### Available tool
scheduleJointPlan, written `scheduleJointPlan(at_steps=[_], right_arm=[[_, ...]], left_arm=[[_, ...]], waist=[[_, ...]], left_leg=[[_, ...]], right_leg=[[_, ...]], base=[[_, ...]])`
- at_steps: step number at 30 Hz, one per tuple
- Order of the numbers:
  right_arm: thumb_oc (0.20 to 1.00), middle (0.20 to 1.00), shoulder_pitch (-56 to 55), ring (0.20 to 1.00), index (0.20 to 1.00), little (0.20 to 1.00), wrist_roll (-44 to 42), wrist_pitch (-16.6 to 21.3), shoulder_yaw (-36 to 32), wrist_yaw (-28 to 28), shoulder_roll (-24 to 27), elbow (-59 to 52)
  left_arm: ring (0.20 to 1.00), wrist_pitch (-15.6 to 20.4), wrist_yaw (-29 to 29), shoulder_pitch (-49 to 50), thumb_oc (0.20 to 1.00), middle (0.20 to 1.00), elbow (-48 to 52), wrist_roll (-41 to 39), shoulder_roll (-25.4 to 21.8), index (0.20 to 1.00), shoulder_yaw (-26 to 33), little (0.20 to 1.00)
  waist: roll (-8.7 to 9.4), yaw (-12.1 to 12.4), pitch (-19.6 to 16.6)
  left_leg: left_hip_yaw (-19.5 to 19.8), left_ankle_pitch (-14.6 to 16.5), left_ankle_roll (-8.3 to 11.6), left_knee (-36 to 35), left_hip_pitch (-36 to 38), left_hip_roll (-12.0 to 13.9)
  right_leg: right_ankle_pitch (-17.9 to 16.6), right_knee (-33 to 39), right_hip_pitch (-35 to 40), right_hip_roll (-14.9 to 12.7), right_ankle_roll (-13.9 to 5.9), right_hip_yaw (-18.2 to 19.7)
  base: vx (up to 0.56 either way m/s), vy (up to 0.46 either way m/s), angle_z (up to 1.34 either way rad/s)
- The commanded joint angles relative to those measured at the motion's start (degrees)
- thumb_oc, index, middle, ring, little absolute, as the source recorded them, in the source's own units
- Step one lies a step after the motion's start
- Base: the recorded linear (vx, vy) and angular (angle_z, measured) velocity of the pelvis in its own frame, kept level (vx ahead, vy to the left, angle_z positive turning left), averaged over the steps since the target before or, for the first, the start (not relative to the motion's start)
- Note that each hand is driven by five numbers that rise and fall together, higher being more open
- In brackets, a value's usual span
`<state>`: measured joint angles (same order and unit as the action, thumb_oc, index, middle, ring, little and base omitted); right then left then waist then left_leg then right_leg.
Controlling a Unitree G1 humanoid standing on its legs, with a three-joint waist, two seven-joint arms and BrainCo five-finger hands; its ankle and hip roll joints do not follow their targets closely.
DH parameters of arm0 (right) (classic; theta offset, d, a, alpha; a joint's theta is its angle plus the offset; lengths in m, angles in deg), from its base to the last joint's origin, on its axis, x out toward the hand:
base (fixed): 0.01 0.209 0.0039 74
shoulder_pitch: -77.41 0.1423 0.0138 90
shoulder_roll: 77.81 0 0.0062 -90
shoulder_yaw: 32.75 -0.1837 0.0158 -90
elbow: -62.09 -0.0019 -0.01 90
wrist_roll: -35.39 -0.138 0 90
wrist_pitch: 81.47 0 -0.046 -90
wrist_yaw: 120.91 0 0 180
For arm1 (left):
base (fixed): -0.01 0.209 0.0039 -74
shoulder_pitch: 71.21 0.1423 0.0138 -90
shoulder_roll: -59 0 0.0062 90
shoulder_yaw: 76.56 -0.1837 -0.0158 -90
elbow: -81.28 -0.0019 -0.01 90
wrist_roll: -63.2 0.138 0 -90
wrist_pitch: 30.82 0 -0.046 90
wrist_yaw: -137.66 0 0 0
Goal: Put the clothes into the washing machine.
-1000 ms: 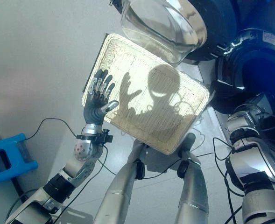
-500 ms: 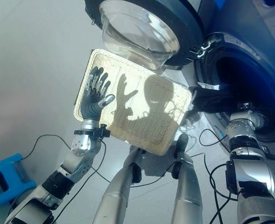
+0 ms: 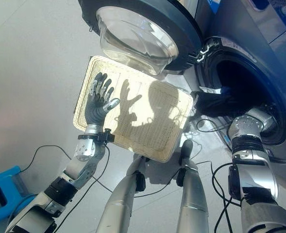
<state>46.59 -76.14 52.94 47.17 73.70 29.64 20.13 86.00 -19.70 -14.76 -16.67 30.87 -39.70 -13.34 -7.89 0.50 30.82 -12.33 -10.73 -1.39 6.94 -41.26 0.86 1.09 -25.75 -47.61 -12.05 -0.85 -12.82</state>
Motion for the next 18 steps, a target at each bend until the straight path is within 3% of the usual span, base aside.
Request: scheduleJointPlan(at_steps=[1,4,8,10,11,12,14,17,18], right_arm=[[0.200,0.200,0.14,0.200,0.200,0.200,-1.47,7.32,-1.60,-5.93,1.75,-6.81],[0.200,0.200,1.15,0.200,0.200,0.200,-1.47,10.47,-1.56,-7.94,1.57,-9.39],[0.200,0.200,1.68,0.200,0.200,0.200,-1.47,9.69,0.49,-9.51,3.43,-7.20],[0.200,0.200,2.16,0.200,0.200,0.200,1.81,9.32,1.40,-6.50,3.90,-5.84],[0.504,0.504,2.06,0.504,0.504,0.504,5.46,8.55,1.82,-3.07,4.12,-5.17],[1.000,1.000,1.89,1.000,1.000,1.000,10.54,7.26,1.85,1.15,4.19,-4.62],[1.000,1.000,1.33,1.000,1.000,1.000,17.66,4.62,2.32,7.10,4.23,-2.63],[1.000,1.000,0.92,1.000,1.000,1.000,25.42,1.64,3.20,11.74,4.18,-0.33],[1.000,1.000,0.71,1.000,1.000,1.000,32.24,-0.88,4.21,16.15,4.23,1.67]], left_arm=[[1.000,1.46,0.21,-0.30,1.000,1.000,1.06,0.21,1.49,1.000,1.97,1.000],[1.000,1.11,0.13,0.38,1.000,1.000,1.51,-0.13,1.32,1.000,1.83,1.000],[1.000,1.19,-0.62,1.26,1.000,1.000,2.06,-1.22,0.65,1.000,1.85,1.000],[1.000,0.84,-0.69,1.30,1.000,1.000,2.36,-1.31,0.77,1.000,1.93,1.000],[1.000,0.75,-0.48,1.29,1.000,1.000,2.54,-1.29,0.76,1.000,1.75,1.000],[1.000,0.91,-0.75,1.47,1.000,1.000,2.52,-1.19,0.85,1.000,1.86,1.000],[1.000,1.39,-0.92,1.11,1.000,1.000,2.30,-0.78,0.76,1.000,1.71,1.000],[1.000,1.37,-0.91,0.71,1.000,1.000,1.86,-0.72,0.84,1.000,1.27,1.000],[1.000,1.46,-0.78,0.53,1.000,1.000,1.23,-0.69,0.93,1.000,1.01,1.000]], waist=[[-0.92,-0.67,-1.02],[-1.19,-0.63,-1.02],[-1.33,-0.42,-1.02],[-1.38,-0.40,-1.02],[-1.31,-0.45,-1.02],[-1.28,-0.37,-1.02],[-1.30,-0.19,-1.02],[-1.46,0.04,-1.02],[-1.48,0.17,-1.02]], left_leg=[[-2.49,13.40,3.65,9.97,1.45,-1.58],[-2.55,13.44,3.67,9.94,1.79,-1.53],[-2.54,13.45,3.79,10.38,1.67,-1.55],[-2.63,13.48,3.83,10.69,1.49,-1.51],[-2.57,13.53,3.75,10.88,1.34,-1.44],[-2.48,13.65,3.67,11.24,1.17,-1.42],[-2.62,13.77,3.55,11.49,0.87,-1.46],[-2.65,13.68,3.46,11.61,0.60,-1.53],[-2.63,13.70,3.47,11.74,0.54,-1.66]], right_leg=[[-2.14,2.29,1.99,0.71,-5.64,-2.72],[-1.89,2.06,2.25,0.62,-5.59,-2.68],[-1.59,1.50,2.23,0.46,-5.53,-2.83],[-1.50,1.19,2.01,0.44,-5.46,-2.79],[-1.41,0.99,1.91,0.42,-5.41,-2.71],[-1.27,0.60,1.76,0.39,-5.36,-2.72],[-1.14,0.53,1.61,0.24,-5.29,-2.93],[-1.23,0.32,1.44,0.10,-5.24,-3.15],[-1.24,0.25,1.37,0.08,-5.17,-3.22]], base=[[0.00,0.000,0.00],[0.04,0.001,-0.02],[0.01,0.003,0.00],[0.00,0.000,0.00],[0.03,-0.003,0.01],[0.04,-0.005,0.01],[0.02,-0.005,0.00],[0.00,0.000,0.00],[0.00,0.000,0.00]])
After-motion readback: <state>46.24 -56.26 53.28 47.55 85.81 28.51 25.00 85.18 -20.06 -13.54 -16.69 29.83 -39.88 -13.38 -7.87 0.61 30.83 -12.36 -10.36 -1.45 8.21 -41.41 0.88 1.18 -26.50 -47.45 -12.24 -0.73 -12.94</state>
